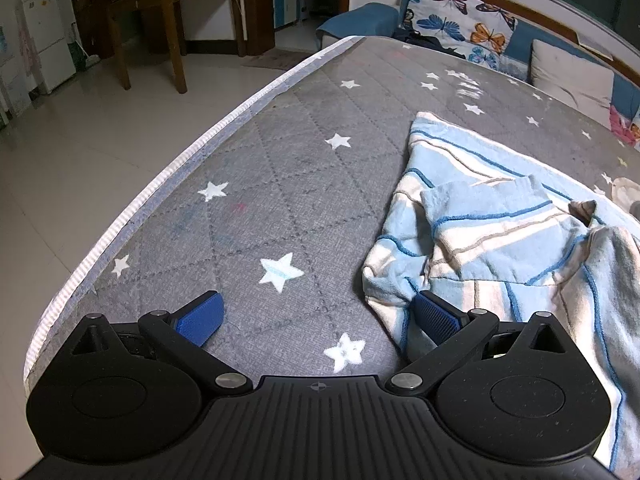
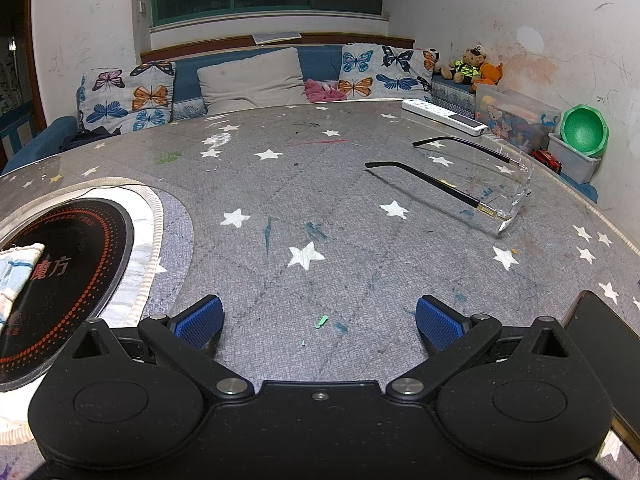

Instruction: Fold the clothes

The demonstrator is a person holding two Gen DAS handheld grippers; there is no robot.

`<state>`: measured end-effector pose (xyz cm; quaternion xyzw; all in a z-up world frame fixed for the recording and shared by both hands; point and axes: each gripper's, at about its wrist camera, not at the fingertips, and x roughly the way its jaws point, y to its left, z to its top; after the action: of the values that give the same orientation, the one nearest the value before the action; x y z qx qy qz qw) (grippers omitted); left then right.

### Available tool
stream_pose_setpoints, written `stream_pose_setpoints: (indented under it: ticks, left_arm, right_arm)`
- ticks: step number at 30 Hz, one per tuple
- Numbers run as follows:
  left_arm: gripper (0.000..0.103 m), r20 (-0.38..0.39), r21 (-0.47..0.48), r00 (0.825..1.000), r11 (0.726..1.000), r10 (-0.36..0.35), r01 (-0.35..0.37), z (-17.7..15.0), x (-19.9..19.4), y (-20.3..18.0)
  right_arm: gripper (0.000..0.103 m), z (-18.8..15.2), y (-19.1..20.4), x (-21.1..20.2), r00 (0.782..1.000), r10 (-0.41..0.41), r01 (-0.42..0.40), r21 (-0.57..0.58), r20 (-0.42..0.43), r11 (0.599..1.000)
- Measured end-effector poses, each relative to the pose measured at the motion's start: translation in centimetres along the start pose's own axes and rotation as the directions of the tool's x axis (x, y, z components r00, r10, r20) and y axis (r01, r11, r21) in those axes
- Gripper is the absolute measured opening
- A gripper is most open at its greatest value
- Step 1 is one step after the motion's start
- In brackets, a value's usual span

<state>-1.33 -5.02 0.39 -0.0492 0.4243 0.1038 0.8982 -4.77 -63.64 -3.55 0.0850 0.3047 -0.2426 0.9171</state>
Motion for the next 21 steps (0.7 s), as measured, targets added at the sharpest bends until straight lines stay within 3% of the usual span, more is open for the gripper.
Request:
stream_pose_setpoints:
  ticks: [21]
  left_arm:
    - [0.103,0.0,0.0,1.0,1.0,0.0,0.0,-0.13,0.05,-0.03]
  right_arm:
    - [0.103,0.0,-0.01,0.0,1.0,0.0,0.0,0.0,0.0,1.0]
